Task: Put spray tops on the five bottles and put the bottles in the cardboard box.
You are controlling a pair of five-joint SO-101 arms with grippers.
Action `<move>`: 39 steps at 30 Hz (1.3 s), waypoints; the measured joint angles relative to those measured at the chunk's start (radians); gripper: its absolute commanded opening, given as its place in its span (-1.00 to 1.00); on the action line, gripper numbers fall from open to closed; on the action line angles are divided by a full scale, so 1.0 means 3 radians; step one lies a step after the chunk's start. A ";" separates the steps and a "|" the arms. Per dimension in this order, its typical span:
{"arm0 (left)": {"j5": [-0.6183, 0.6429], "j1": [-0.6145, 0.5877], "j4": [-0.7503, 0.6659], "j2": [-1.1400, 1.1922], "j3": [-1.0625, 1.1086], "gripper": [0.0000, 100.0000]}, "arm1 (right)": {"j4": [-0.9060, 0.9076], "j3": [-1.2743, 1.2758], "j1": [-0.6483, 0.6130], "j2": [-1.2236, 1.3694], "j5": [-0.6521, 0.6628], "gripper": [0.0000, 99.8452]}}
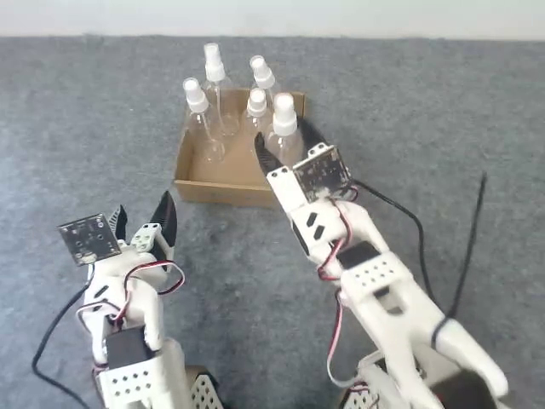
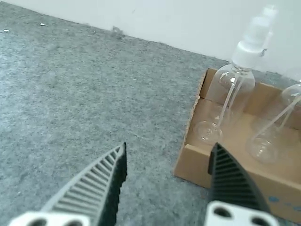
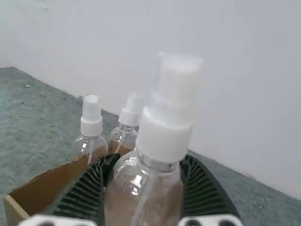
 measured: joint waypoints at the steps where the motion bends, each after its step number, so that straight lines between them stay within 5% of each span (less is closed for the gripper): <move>1: 0.0000 0.0000 0.0000 0.0000 0.0000 -0.47 | -0.0056 -0.0051 0.0031 0.0118 0.0000 -0.99; 39: 0.0000 0.0000 0.0000 0.0000 0.0000 -0.47 | -0.2092 -0.0563 0.0113 0.2680 0.0000 -0.98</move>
